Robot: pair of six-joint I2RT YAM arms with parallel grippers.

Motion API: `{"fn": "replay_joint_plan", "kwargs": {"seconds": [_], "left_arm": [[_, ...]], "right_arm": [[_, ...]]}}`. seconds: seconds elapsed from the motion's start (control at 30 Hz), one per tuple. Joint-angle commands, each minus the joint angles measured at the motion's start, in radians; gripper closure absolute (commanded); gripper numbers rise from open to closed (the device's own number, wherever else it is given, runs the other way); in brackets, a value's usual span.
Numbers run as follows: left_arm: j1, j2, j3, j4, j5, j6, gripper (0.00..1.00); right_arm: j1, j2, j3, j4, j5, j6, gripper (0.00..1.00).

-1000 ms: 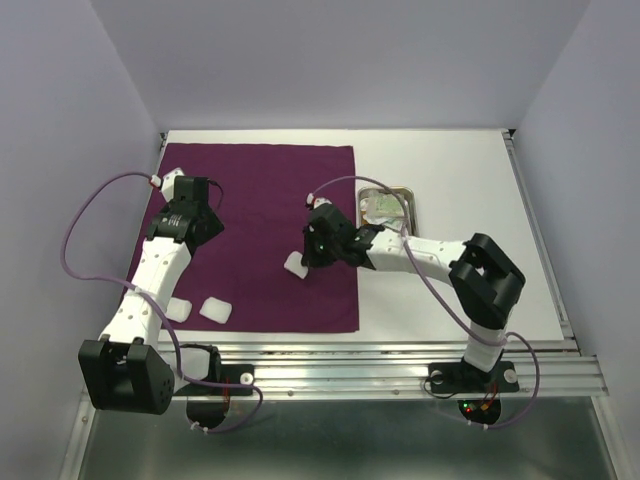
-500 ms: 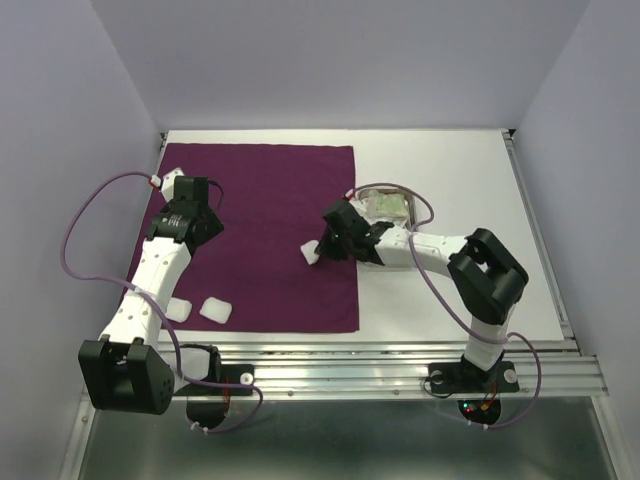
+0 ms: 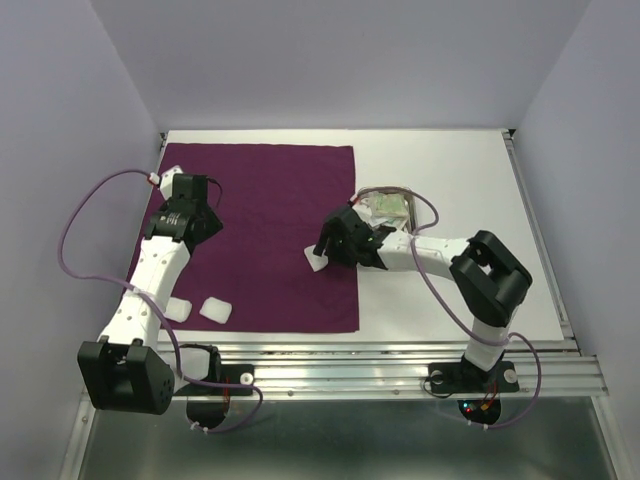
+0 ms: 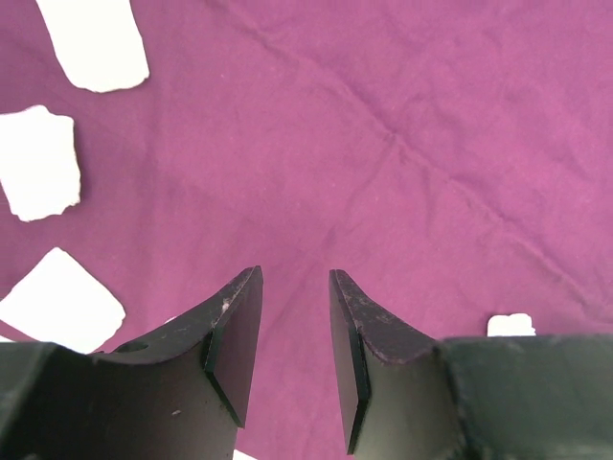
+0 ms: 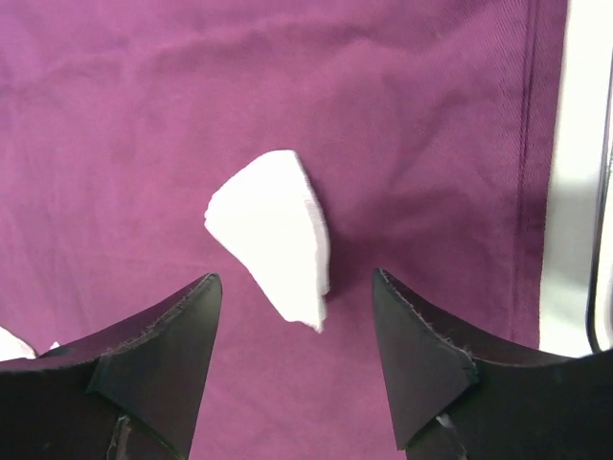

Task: Prepare the surgical pack
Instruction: Place the medical item in the surgical kit, then adjust the medical item in the surgical kit.

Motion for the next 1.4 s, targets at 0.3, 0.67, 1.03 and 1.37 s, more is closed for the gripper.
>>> {"fn": "replay_joint_plan", "kwargs": {"seconds": [0.3, 0.67, 1.03, 1.37], "left_arm": [[0.039, -0.018, 0.084, -0.187, -0.122, -0.033, 0.54], [0.066, -0.035, 0.351, -0.323, -0.123, -0.033, 0.49], [0.070, -0.064, 0.333, -0.302, -0.098, -0.028, 0.49], [0.070, -0.087, 0.302, -0.282, -0.106, -0.010, 0.49]], "right_arm": [[0.191, 0.048, 0.327, -0.009, -0.093, -0.442, 0.36], [0.323, 0.444, 0.720, -0.083, -0.441, -0.611, 0.37], [0.345, 0.645, 0.912, -0.089, -0.507, -0.587, 0.37], [0.345, 0.712, 0.967, -0.101, -0.481, -0.567, 0.37]]}}
